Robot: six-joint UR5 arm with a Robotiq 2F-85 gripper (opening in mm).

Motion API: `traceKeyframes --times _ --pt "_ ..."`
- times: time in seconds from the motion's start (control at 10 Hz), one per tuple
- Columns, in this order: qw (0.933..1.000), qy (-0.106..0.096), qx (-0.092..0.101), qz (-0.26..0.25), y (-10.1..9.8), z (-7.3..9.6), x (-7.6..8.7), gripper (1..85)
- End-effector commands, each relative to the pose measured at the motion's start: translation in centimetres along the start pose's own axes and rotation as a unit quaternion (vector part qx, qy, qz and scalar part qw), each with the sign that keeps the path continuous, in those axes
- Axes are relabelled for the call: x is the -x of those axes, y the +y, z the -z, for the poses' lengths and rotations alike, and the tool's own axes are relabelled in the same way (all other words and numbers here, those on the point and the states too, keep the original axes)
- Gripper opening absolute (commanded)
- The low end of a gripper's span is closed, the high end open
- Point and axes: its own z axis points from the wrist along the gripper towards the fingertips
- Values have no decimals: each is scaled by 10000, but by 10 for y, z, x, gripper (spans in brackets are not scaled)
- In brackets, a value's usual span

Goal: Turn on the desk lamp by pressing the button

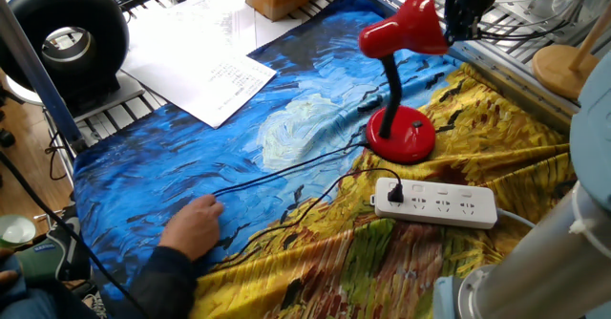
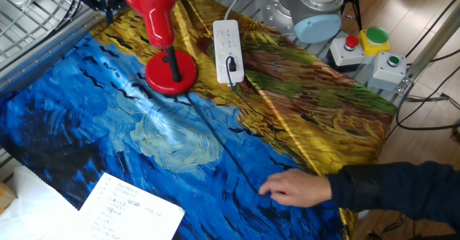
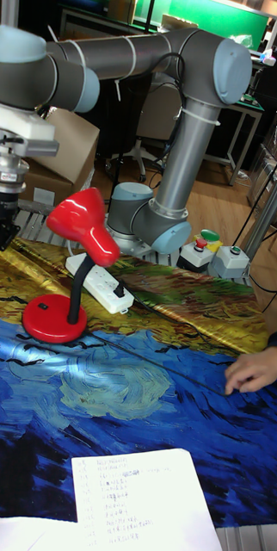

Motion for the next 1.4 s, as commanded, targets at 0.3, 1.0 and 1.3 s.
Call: traceKeyframes --times 0.3,1.0,1.3 --pt "9969 -172 242 -724 39 -15 40 13" --pt "9930 82 490 -1069 69 12 43 13" --pt "9868 -52 829 -1390 94 9 58 13"
